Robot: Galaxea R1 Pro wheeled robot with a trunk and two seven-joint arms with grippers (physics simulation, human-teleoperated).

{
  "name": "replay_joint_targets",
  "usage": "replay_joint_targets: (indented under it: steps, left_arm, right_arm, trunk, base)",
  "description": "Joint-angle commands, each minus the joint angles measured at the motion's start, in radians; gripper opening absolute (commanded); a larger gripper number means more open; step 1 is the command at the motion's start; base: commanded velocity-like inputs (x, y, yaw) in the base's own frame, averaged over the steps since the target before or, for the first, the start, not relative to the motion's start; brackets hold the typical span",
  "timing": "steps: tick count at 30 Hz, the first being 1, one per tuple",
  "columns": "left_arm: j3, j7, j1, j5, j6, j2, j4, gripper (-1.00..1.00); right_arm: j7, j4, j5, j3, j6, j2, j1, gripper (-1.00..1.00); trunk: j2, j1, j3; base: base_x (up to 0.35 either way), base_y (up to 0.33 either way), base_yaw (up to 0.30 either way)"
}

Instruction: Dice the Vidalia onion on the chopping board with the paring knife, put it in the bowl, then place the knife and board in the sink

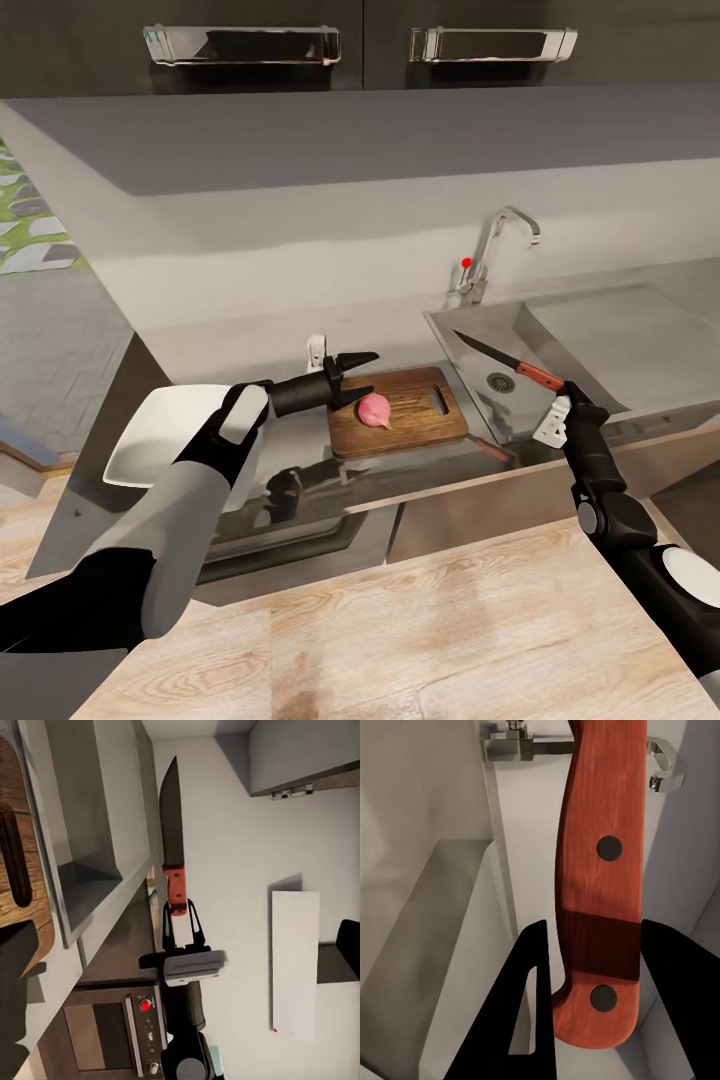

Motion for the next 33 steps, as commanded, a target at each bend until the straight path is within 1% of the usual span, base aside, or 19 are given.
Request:
replay_joint_targets:
  steps: [1, 9, 13, 33]
  left_arm:
    - [0.001, -0.003, -0.001, -0.001, 0.003, 0.0, 0.001, 1.0]
    - [0.001, -0.003, -0.001, -0.001, 0.001, -0.002, 0.015, 1.0]
    - [-0.001, -0.005, -0.001, -0.002, -0.011, -0.002, 0.053, 1.0]
    - [-0.001, -0.005, -0.001, -0.003, -0.028, -0.002, 0.073, 1.0]
  right_arm:
    - [-0.003, 0.0, 0.009, 0.004, 0.01, -0.001, -0.001, -1.0]
    - [-0.003, 0.0, 0.009, 0.004, 0.01, -0.001, -0.001, -1.0]
    - [-0.003, 0.0, 0.009, 0.004, 0.009, -0.001, -0.001, -1.0]
    - [-0.003, 0.0, 0.009, 0.004, 0.008, -0.001, -0.001, -1.0]
  trunk:
    - [-0.002, 0.001, -0.002]
    - [-0.002, 0.001, -0.002]
    - [-0.002, 0.001, -0.002]
    - [-0.002, 0.001, -0.002]
  base:
    - [0.0, 0.0, 0.0]
    - [0.0, 0.0, 0.0]
    - [0.0, 0.0, 0.0]
    - [0.0, 0.0, 0.0]
